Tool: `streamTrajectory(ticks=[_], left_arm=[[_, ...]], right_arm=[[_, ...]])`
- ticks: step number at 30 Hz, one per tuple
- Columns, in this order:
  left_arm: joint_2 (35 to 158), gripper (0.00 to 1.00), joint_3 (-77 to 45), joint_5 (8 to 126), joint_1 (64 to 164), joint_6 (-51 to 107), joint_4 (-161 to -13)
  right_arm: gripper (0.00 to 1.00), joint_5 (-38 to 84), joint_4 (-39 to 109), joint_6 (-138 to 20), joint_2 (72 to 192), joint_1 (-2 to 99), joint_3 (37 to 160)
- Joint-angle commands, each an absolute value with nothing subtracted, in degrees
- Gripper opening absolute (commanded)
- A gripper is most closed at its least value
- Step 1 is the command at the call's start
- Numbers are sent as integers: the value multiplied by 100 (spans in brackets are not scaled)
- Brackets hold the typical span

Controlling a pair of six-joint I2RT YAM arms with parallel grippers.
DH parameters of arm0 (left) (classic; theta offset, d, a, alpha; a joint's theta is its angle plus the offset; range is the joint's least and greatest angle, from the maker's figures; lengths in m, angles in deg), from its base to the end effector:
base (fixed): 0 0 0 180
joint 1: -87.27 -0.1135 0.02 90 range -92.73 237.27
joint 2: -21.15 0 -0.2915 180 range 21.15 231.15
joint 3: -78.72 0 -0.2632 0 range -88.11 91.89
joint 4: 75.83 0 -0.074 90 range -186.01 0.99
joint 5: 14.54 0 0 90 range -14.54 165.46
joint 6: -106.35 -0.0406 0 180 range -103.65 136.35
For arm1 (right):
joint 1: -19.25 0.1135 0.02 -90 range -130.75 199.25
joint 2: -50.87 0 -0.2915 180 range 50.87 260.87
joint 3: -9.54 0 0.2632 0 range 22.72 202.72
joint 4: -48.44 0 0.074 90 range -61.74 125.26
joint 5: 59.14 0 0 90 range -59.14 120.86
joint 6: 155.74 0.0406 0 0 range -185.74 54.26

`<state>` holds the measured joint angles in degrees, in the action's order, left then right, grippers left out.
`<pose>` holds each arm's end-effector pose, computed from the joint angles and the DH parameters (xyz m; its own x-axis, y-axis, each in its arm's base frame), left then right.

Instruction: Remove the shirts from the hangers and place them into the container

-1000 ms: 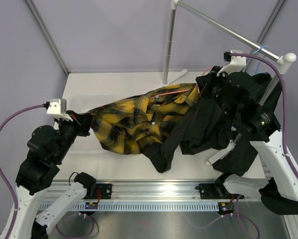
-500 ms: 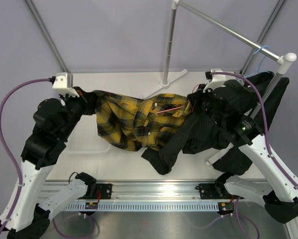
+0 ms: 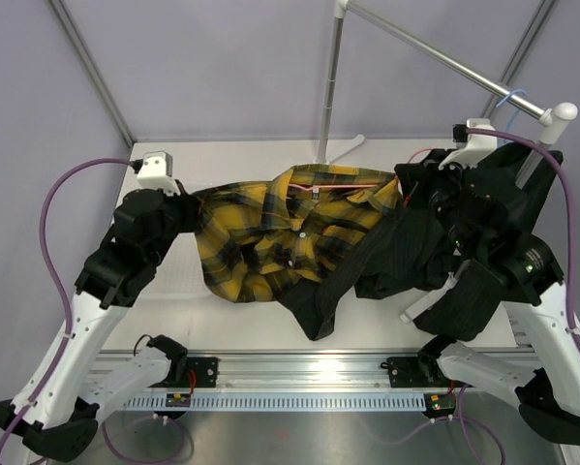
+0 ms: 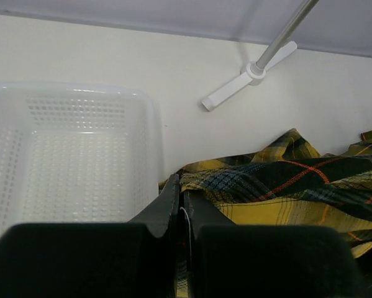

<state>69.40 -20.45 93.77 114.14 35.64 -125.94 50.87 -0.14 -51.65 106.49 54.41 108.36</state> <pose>0.1440 -0.0587 0.4388 -0.3071 -0.1960 -0.9313 0.0640 0.9721 -0.2257 0.1379 0.0802 0.5237 -0.1383 0.1824 -0.9735 -0.2360 0.9485 0.2113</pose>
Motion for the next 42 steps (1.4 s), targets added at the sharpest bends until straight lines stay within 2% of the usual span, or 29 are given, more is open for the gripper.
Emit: streamTrajectory(ticks=[1,3,8,12,18,19,20,21,23,24,25,28,32,37,42], left_arm=[[7045,0,-2306,9657,11311,3594,-12751],[7028,0,-2569,9262,11320,3691,-12602],[7660,0,-2587,7628,11328,3446,-12751],[7126,0,-3367,5951,11320,3708,-11463],[6474,0,-3941,4822,11328,3999,-10571],[6387,3,-3898,4909,11329,3990,-10640],[6325,10,-3828,5040,11329,3895,-10746],[6246,28,-3749,5320,11320,3833,-10964],[5931,36,-3408,5629,11320,3614,-11176],[5799,44,-3301,5830,11328,3534,-11273],[5658,58,-3187,5824,11329,3411,-11265],[5288,73,-2712,5753,11328,2779,-11501],[4893,83,-2517,5587,11329,2321,-11670],[4418,83,-3027,4472,11329,2434,-11090],[4724,80,-2957,2971,11329,2549,-11045]], right_arm=[[0,5705,-191,-5168,10527,5353,11594],[0,5521,-288,-5141,10755,5353,11842],[0,4134,-139,-4694,11055,5353,12344],[0,3693,28,-4517,11450,5353,12563],[0,3271,441,-4456,11863,5353,12520],[0,3166,441,-4464,11907,5353,12502],[0,3148,415,-4473,11969,5353,12476],[0,3148,397,-4534,11978,5353,12354],[0,3121,380,-4640,11960,5353,12187],[0,3121,354,-4701,11908,5353,12099],[0,3121,310,-4858,11873,5353,11924],[0,3357,125,-5035,11689,5353,11625],[0,3236,-121,-5176,11495,5353,11456],[0,2395,-446,-5352,11424,5353,11517],[0,1303,-604,-5431,11398,5353,11597]])
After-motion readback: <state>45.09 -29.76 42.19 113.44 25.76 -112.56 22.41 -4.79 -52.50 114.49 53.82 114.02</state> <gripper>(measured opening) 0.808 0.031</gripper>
